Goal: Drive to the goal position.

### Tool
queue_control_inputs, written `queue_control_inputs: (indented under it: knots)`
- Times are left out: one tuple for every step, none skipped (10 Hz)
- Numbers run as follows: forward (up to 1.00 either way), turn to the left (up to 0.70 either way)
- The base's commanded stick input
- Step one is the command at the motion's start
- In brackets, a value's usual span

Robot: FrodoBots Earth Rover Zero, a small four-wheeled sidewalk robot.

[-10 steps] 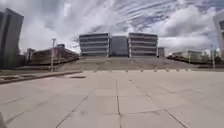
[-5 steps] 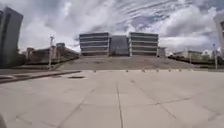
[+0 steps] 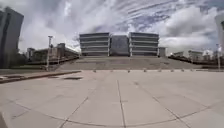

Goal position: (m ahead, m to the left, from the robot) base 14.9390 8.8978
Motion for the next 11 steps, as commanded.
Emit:
queue_control_inputs:
  knots:
    - [1.00, -0.33]
    - [1.00, -0.35]
    - [1.00, -0.36]
    - [1.00, -0.38]
    - [1.00, 0.05]
    - [1.00, 0.03]
    - [1.00, 0.01]
    - [1.00, 0.02]
    - [1.00, 0.05]
    - [1.00, 0.04]
    - [1.00, 0.17]
